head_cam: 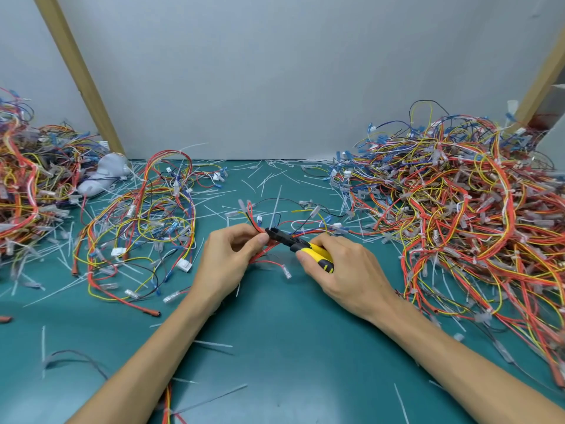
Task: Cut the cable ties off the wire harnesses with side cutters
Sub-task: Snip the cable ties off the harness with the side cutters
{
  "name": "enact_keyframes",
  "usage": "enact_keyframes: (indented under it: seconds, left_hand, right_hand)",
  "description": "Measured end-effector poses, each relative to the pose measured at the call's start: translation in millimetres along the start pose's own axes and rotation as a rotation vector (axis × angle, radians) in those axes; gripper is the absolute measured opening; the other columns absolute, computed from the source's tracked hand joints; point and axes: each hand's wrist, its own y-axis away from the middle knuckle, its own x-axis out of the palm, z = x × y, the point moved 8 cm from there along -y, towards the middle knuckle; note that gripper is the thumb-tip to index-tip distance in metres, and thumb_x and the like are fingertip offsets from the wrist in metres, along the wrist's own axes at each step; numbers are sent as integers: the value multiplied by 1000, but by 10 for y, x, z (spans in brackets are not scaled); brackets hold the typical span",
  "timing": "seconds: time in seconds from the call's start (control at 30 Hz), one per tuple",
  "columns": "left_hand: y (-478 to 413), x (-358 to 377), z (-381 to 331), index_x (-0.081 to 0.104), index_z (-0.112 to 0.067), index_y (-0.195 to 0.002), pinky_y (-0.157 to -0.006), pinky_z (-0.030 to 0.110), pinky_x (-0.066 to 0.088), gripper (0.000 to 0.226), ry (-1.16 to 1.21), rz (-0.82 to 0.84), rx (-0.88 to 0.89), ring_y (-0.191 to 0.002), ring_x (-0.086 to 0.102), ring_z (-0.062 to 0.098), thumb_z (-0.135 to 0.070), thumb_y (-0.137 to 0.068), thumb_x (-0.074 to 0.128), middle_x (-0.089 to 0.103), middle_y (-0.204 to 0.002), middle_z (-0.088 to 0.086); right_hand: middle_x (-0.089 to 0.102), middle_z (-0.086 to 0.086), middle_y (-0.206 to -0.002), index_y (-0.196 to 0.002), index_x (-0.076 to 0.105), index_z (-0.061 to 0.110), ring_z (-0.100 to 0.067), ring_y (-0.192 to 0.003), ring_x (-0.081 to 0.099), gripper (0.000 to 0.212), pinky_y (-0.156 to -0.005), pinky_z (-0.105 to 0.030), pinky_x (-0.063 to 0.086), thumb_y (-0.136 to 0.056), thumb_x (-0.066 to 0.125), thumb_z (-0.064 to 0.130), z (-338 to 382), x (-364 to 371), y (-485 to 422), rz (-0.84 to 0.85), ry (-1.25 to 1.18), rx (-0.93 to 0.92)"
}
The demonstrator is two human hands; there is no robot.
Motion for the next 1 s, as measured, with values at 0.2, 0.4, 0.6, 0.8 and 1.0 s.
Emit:
enact_keyframes:
  seconds: [0.2,0.4,0.6,0.8,1.0]
  left_hand:
    - [32,25,-42,68,-15,-71,-57,9,42,21,45,-26,13,-58,57,-3,-10,-91,65,71,-66,-10]
    - [58,51,7,68,-12,-72,-67,26,44,19,97,-65,-61,-69,59,13,-13,-91,66,75,-81,11]
    - [68,67,1,69,-3,-80,-73,32,45,14,150,-61,-69,-74,60,18,-11,-91,65,74,-86,17]
    - [66,45,-75,70,-12,-84,-58,8,42,10,131,-92,3,-57,57,-2,-13,-92,64,69,-66,-13]
    - [41,16,-71,65,-3,-89,-62,12,49,14,177,-133,10,-66,66,2,-14,-95,60,70,-77,-1]
  right_hand:
    - [51,11,-73,-89,55,28,-13,-72,47,33,-64,-33,40,-90,47,60,-5,-20,9,-18,-21,-1]
    - [52,11,-84,-103,60,25,-14,-84,48,32,-70,-32,41,-93,50,54,45,-31,18,-24,41,-58]
    - [56,6,-83,-102,58,25,-14,-83,49,34,-72,-35,43,-94,46,55,70,-22,5,3,47,-55]
    - [54,7,-74,-93,56,25,-16,-74,50,37,-65,-35,43,-91,43,60,48,0,17,8,55,-2]
    - [52,8,-77,-96,56,23,-18,-79,52,39,-63,-35,41,-90,44,60,74,-25,21,-27,117,-29]
